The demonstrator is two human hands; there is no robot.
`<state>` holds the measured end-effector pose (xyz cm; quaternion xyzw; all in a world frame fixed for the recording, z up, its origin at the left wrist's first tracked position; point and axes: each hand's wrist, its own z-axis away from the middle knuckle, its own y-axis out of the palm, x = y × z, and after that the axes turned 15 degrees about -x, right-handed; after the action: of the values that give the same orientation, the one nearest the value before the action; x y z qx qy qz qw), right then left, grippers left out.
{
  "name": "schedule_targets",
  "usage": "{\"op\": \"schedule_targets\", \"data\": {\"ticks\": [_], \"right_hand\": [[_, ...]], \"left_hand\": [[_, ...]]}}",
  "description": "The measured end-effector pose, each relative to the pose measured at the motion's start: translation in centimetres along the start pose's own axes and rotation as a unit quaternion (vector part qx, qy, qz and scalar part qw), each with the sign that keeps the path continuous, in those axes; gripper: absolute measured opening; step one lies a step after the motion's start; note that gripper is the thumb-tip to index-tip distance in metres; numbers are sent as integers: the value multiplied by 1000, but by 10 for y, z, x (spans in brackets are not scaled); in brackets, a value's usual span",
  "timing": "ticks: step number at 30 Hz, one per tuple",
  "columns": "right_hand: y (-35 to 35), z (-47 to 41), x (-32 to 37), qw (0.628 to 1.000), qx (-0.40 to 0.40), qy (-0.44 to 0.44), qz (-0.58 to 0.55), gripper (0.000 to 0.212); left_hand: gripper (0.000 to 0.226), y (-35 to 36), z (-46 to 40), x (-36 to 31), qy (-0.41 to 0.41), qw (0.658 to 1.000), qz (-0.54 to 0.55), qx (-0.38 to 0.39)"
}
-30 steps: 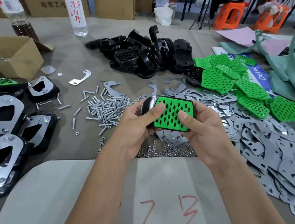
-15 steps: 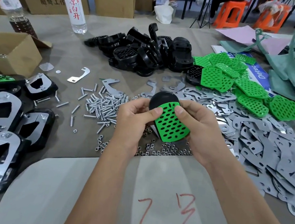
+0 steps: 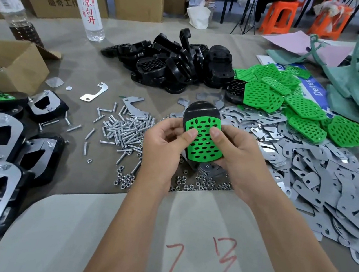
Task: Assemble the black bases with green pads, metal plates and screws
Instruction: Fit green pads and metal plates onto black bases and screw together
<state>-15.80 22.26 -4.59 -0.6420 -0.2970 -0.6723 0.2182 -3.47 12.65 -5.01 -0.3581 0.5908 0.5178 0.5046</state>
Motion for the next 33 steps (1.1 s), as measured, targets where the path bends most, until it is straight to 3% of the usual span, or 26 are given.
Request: {"op": "schedule_targets", "data": {"ticks": [6, 12, 17, 21, 27, 30, 33], "right_hand": [[0, 1, -1, 1000, -12, 0, -13, 23], [6, 4, 3, 989, 33, 78, -123, 42], [5, 2, 2, 994, 36, 50, -89, 28], [4, 2, 0, 999, -4, -2, -41, 21], [1, 5, 4, 995, 21, 25, -89, 41], [5, 5, 3, 998, 1, 20, -65, 36], [8, 4, 0, 1000, -7, -19, -20, 23]], "left_hand": [[11, 2, 0, 5, 12, 999, -15, 41], [11, 5, -1, 7, 35, 999, 6, 2], [11, 8, 1, 9, 73, 997, 14, -20], [9, 9, 4, 4, 16, 1000, 26, 4], [14, 3, 2, -4, -116, 988, 92, 33], [14, 5, 4, -4, -97, 992, 71, 22], [41, 11, 8, -6, -63, 996, 52, -23]]}}
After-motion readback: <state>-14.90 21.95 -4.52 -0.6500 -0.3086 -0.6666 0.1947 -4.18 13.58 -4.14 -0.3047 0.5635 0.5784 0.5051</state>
